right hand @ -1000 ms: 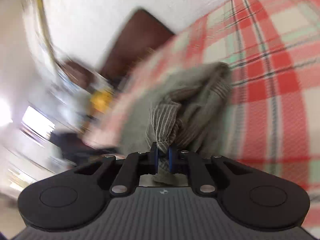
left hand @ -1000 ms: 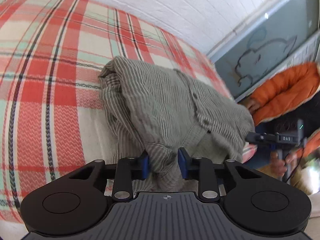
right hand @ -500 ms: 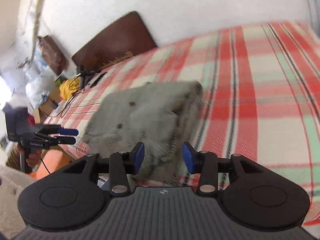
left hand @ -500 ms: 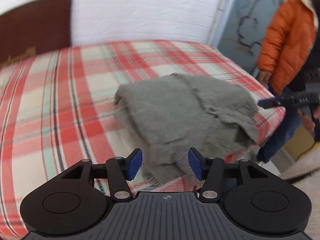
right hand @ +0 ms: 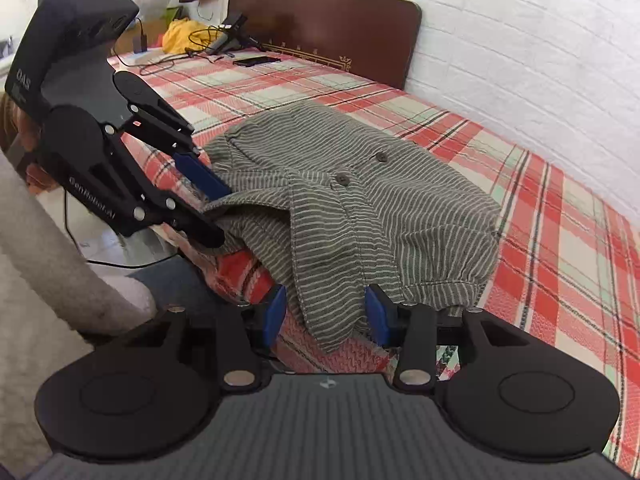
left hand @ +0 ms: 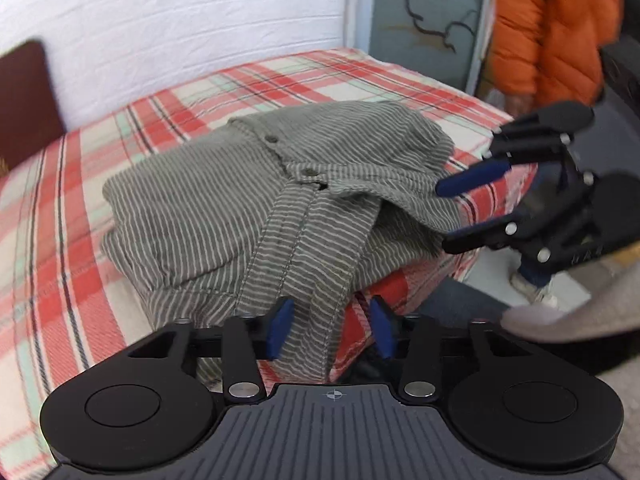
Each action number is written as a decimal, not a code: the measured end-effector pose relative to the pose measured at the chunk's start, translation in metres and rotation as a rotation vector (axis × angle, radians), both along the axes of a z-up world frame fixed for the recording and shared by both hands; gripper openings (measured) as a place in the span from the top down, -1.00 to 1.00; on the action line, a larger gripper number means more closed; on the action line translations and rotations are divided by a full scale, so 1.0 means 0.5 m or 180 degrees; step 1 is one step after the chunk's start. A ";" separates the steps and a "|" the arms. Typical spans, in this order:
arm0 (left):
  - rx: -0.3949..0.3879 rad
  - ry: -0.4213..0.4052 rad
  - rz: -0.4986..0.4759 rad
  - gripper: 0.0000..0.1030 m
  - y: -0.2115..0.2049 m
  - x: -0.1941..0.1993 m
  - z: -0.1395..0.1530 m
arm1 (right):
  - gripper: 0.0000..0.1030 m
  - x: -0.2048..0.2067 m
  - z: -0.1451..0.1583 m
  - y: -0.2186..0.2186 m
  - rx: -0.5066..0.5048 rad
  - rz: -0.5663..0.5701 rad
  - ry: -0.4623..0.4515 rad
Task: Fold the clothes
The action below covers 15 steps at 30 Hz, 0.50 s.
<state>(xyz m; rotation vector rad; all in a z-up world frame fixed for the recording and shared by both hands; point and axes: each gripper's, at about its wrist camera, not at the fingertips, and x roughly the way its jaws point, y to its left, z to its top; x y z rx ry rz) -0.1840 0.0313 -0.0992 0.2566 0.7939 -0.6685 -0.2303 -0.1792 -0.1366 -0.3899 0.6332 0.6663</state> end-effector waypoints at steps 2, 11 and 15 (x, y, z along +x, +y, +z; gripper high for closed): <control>-0.0047 0.0005 0.0079 0.80 0.010 0.003 0.000 | 0.96 0.005 0.006 -0.004 0.0051 -0.0129 0.0024; -0.0262 -0.0082 0.0051 1.00 0.062 -0.018 0.060 | 1.00 0.004 0.076 -0.062 0.0570 0.0025 0.0583; -0.0185 0.0237 0.0061 1.00 0.052 0.001 -0.004 | 1.00 0.017 0.027 -0.042 0.0455 0.0011 0.0713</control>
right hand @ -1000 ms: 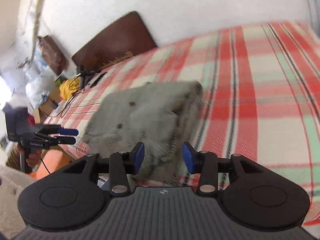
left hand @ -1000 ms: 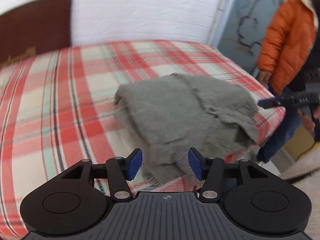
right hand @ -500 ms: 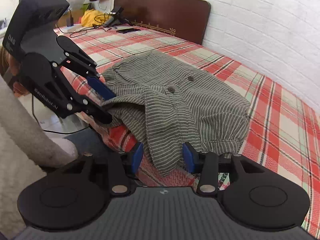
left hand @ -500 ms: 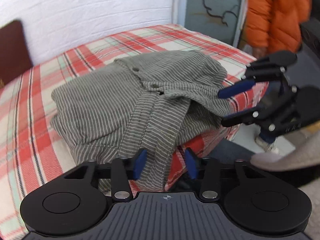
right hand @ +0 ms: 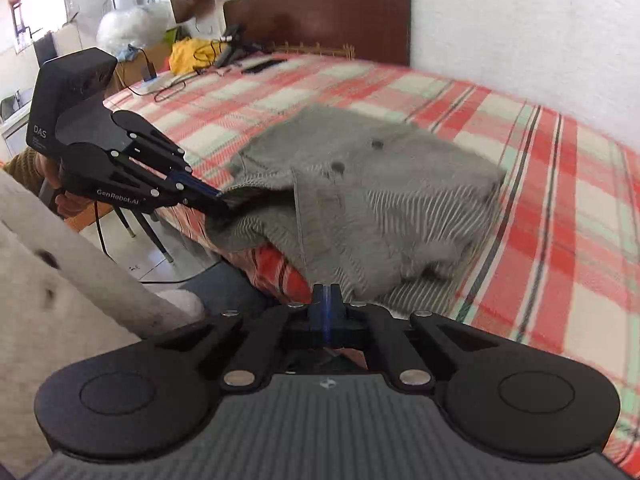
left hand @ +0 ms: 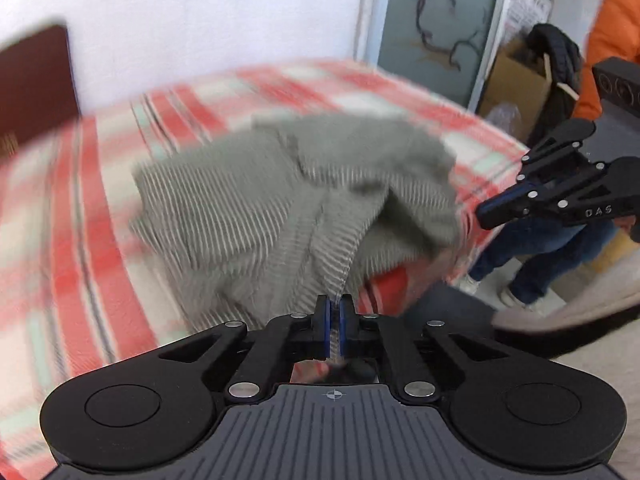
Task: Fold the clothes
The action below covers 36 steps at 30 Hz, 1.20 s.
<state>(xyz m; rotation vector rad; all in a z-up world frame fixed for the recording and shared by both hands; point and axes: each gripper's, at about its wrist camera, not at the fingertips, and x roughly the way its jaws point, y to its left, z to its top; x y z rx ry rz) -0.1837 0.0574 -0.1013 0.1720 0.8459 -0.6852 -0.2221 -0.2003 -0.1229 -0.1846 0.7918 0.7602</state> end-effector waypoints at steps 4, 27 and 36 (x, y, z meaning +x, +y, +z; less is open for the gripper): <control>-0.0124 0.0218 -0.0093 0.50 0.006 0.011 -0.015 | 0.98 0.016 0.018 -0.019 0.0283 -0.0097 -0.0041; -0.1551 0.0943 0.1170 -0.39 0.173 0.399 -0.005 | 0.15 0.416 -0.091 -0.167 0.2031 -0.1539 0.1478; -0.2102 0.1206 0.1463 -0.26 0.197 0.450 -0.065 | 0.19 0.475 -0.142 -0.144 0.2303 -0.1639 0.1940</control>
